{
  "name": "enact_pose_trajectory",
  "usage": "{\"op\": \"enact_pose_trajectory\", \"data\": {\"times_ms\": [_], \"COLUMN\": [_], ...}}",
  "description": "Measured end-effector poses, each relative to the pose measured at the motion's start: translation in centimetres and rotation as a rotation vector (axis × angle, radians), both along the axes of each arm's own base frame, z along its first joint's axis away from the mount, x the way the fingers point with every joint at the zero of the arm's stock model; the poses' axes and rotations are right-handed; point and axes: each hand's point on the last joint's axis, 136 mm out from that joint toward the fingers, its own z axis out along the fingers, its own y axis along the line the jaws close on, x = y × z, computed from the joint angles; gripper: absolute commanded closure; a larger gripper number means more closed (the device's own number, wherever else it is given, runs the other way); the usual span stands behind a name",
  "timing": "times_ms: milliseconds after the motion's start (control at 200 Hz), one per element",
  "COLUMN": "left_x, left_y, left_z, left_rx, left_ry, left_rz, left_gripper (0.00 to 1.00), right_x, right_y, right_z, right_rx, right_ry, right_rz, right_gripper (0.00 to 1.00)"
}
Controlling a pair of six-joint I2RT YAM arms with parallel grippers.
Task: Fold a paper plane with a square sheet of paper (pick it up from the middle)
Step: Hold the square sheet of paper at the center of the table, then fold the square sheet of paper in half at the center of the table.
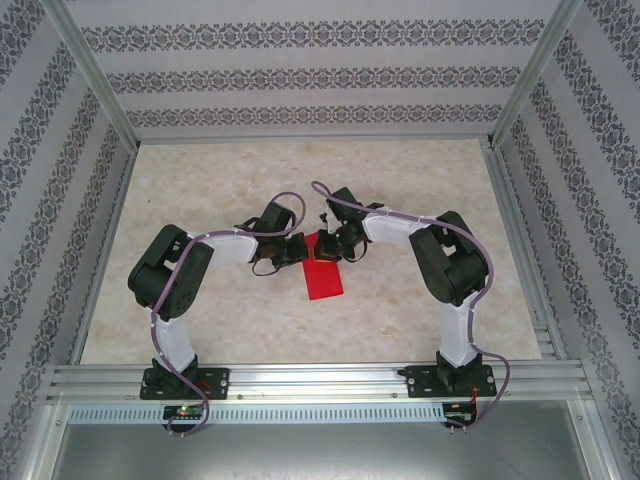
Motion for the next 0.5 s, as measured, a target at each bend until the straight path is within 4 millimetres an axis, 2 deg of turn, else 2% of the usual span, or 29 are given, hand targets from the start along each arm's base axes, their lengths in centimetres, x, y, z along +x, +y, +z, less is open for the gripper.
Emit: {"op": "enact_pose_trajectory", "data": {"times_ms": [90,500], "left_x": [0.0,0.1], "left_y": [0.0,0.1], "left_z": [0.0,-0.1], "left_rx": [0.004,0.016], "left_ry": [0.006,0.010], "left_rz": [0.000,0.003], "left_gripper": [1.00,1.00], "right_x": [0.1,0.3], "right_y": [-0.4,-1.2], "right_z": [-0.6,-0.7], "right_rx": [-0.007,0.050], "right_ry": [0.014,-0.006], "right_rz": [-0.006,-0.008], "right_gripper": [0.98,0.98]}}
